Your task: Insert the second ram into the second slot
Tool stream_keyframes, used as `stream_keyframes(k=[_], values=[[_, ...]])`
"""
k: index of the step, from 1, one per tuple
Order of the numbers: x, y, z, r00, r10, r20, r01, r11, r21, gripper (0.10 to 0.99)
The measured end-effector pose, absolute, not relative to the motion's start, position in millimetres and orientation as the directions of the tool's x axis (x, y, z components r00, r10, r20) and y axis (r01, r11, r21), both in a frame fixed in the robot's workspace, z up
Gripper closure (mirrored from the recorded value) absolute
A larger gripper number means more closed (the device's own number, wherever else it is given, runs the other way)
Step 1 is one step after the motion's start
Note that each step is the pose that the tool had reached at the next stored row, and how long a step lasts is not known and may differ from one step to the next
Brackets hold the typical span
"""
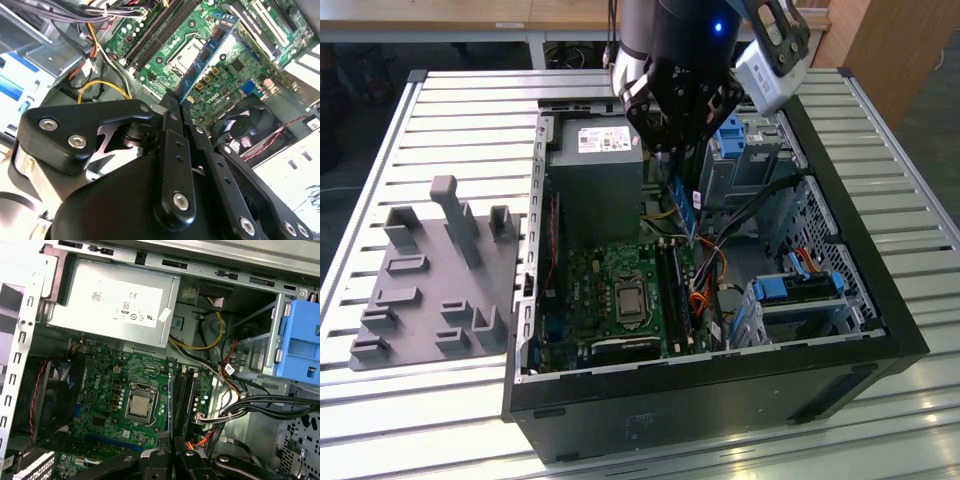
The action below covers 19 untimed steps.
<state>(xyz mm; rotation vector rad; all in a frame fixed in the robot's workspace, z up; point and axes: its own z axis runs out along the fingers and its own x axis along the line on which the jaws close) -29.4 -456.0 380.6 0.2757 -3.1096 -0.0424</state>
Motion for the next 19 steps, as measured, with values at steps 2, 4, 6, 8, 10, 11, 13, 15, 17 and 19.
stream_keyframes(k=[2,4,6,8,10,11,13,15,17,19], values=[[-29.4,-456.1,380.0,-0.990,-0.139,0.017,-0.138,0.990,0.029,0.949],[-29.4,-456.1,379.4,-0.995,-0.103,0.017,-0.103,0.994,0.029,0.949],[-29.5,-456.1,378.9,-0.998,-0.067,0.017,-0.067,0.997,0.029,0.949],[-29.4,-456.0,378.5,-0.999,-0.035,0.017,-0.034,0.999,0.029,0.949],[-29.4,-456.0,378.1,-1.000,-0.010,0.017,-0.009,1.000,0.028,0.949],[-29.4,-456.0,378.0,-1.000,0.000,0.017,0.001,1.000,0.028,0.949],[-29.4,-456.0,377.4,-1.000,0.013,0.017,0.013,1.000,0.028,0.949],[-29.5,-456.0,376.7,-1.000,0.015,0.017,0.016,0.999,0.028,0.949],[-29.5,-456.0,376.1,-1.000,0.016,0.017,0.016,0.999,0.028,0.949],[-29.5,-456.0,375.4,-1.000,0.016,0.017,0.016,0.999,0.028,0.949]])
